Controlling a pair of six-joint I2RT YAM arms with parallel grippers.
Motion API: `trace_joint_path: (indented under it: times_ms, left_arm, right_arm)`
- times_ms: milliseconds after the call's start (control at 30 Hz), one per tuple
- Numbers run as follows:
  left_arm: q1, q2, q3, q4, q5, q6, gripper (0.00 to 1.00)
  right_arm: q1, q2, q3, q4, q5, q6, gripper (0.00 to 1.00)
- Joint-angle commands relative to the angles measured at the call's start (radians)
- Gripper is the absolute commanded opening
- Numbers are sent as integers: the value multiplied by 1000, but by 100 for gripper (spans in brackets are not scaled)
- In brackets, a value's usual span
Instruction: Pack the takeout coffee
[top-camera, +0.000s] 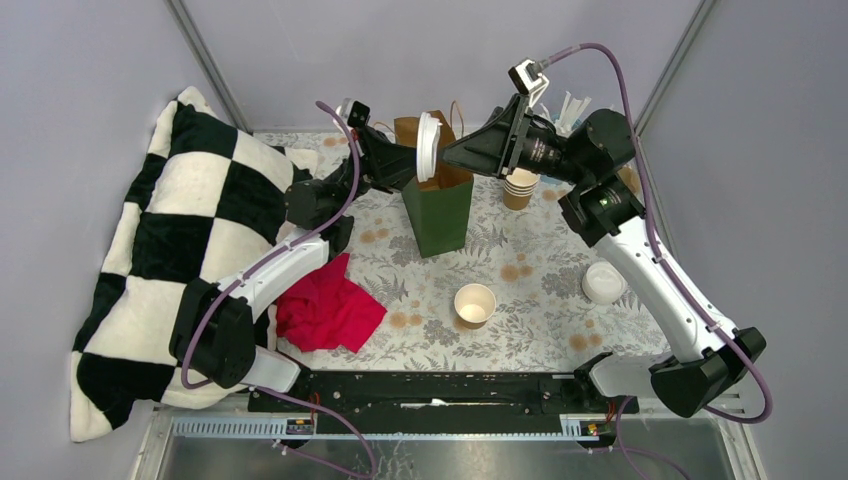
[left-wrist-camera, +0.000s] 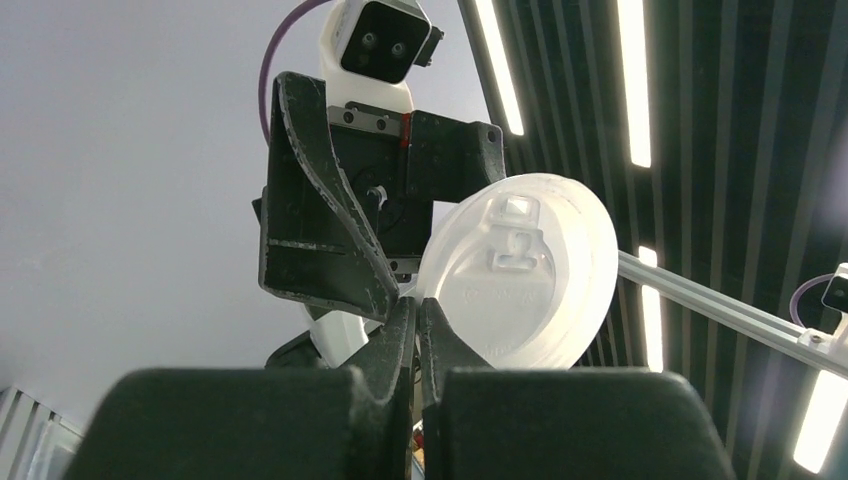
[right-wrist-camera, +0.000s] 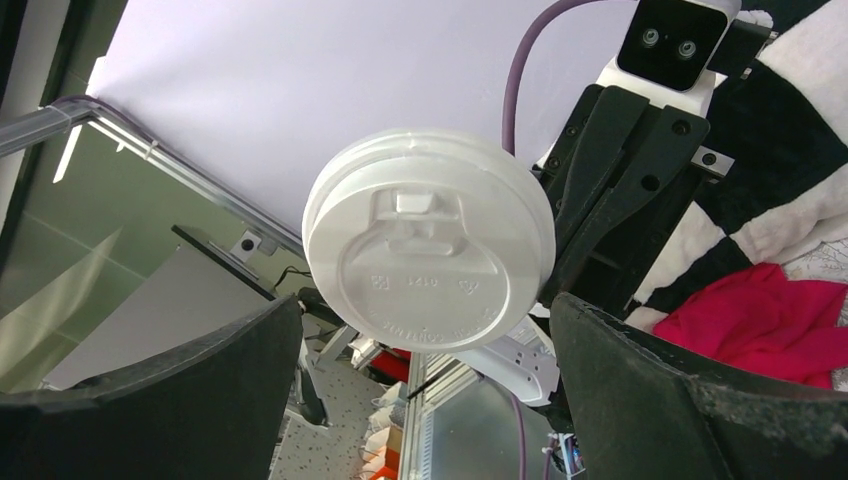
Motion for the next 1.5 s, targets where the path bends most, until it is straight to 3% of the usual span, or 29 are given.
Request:
trace_joint_path:
  times_ms: [0,367,667,1233,1467]
  left_arm:
    - [-5,-6,-2,9,-1,36,0]
    - [-5,-18,-9,-39,4,75,0]
    - [-5,-21,-28,-19,-3,67,0]
    - [-5,-55,-36,-105,5,124,0]
    - [-4,-49,-48,-86,-1,110,0]
  right_arm:
    - [16,8,39,-3,20,-43,100]
    - [21,11,57,-54,45,-69,100]
    - [21,-8,30,10,46,-35,100]
    - [22,-24,50,-90,82,-99,100]
    - [21,-54,0,-28,81,-72,100]
